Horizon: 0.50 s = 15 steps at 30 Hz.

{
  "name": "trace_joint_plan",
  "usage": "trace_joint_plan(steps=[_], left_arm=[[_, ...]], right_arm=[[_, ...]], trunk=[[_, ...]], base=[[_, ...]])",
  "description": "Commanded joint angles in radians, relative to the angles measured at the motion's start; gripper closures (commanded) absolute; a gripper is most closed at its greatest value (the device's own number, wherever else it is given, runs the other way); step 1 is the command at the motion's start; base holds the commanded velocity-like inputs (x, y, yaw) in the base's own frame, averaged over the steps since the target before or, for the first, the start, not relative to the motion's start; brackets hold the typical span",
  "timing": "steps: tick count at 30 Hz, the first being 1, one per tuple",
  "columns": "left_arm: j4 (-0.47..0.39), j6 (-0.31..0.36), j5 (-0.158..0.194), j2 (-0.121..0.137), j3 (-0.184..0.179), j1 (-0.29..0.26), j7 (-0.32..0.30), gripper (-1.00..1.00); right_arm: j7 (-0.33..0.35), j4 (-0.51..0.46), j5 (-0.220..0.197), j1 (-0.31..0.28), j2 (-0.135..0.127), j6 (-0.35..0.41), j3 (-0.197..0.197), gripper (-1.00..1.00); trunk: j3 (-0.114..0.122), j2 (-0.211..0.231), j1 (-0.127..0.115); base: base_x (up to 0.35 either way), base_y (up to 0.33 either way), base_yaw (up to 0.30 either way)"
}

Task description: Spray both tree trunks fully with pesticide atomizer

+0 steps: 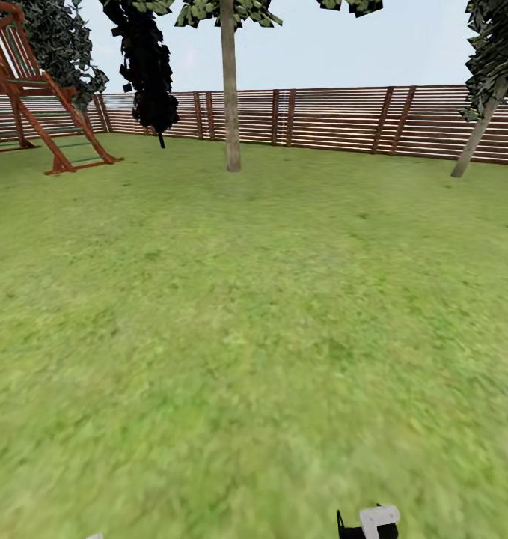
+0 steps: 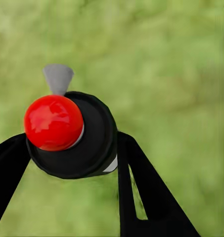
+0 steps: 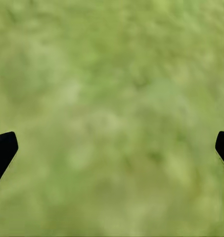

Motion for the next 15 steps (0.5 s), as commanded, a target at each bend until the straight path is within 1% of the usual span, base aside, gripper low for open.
trace_joint_plan(steps=[1, 15], left_arm=[[0.0, 0.0, 0.0, 0.0, 0.0, -0.001, 0.0, 1.0], [0.0, 0.0, 0.0, 0.0, 0.0, 0.0, 0.0, 1.0]], right_arm=[[0.0, 0.0, 0.0, 0.0, 0.0, 0.0, 0.0, -1.0], [0.0, 0.0, 0.0, 0.0, 0.0, 0.0, 0.0, -1.0]], trunk=[[0.0, 0.0, 0.0], [0.0, 0.0, 0.0]], base=[[0.339, 0.0, 0.0], [0.34, 0.0, 0.0]])
